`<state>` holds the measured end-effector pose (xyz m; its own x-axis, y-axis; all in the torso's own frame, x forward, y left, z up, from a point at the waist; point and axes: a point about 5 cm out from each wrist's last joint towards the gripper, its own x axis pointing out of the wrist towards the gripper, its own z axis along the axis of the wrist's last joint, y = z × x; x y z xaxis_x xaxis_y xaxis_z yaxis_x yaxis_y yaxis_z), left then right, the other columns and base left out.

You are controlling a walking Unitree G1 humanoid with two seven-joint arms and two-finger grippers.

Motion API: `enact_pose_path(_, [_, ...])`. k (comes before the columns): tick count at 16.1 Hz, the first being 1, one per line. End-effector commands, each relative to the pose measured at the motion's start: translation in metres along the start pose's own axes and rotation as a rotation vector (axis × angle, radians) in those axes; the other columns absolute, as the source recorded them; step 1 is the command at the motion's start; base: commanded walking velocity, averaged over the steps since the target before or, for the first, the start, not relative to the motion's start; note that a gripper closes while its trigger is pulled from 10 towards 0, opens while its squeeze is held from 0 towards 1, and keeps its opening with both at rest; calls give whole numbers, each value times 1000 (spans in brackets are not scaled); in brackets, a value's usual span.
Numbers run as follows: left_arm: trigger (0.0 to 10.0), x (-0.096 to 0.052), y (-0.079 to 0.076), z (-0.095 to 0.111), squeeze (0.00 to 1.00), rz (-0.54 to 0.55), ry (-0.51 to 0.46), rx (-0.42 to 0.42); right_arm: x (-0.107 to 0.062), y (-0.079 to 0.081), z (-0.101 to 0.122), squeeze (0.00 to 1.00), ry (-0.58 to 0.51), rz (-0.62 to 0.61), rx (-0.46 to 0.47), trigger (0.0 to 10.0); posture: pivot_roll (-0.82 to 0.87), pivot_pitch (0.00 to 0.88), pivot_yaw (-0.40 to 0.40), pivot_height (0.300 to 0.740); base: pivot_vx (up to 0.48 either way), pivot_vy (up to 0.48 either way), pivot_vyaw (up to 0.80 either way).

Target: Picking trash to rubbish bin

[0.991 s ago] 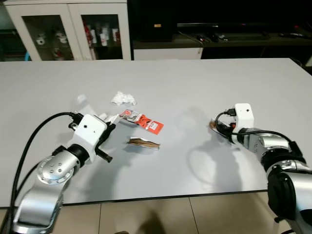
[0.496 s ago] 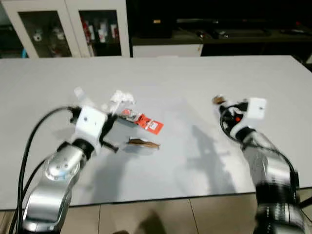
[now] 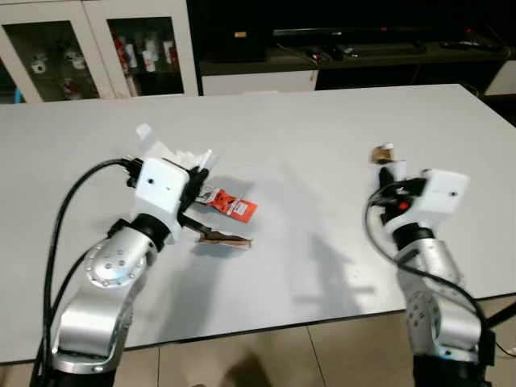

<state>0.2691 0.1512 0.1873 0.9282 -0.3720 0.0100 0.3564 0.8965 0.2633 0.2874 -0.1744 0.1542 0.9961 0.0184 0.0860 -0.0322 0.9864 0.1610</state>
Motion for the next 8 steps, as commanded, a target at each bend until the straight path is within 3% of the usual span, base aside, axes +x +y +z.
enact_pose_path(1, [10000, 0, -1, -2, 0, 4, 10, -3, -2, 5, 0, 0, 12, 5, -10, 10000, 37, 0, -25, 740, 0, 0, 0])
enact_pose_path(5, [10000, -3, -3, -4, 0, 7, 19, -7, -8, 17, -5, 0, 47, 19, 22, 10000, 40, 0, -37, 740, 0, 0, 0])
enact_pose_path(8, [10000, -5, -5, -5, 0, -7, 30, 8, -10, 19, -9, 0, 69, 26, 19, 10000, 45, 0, -39, 740, -246, 0, 0])
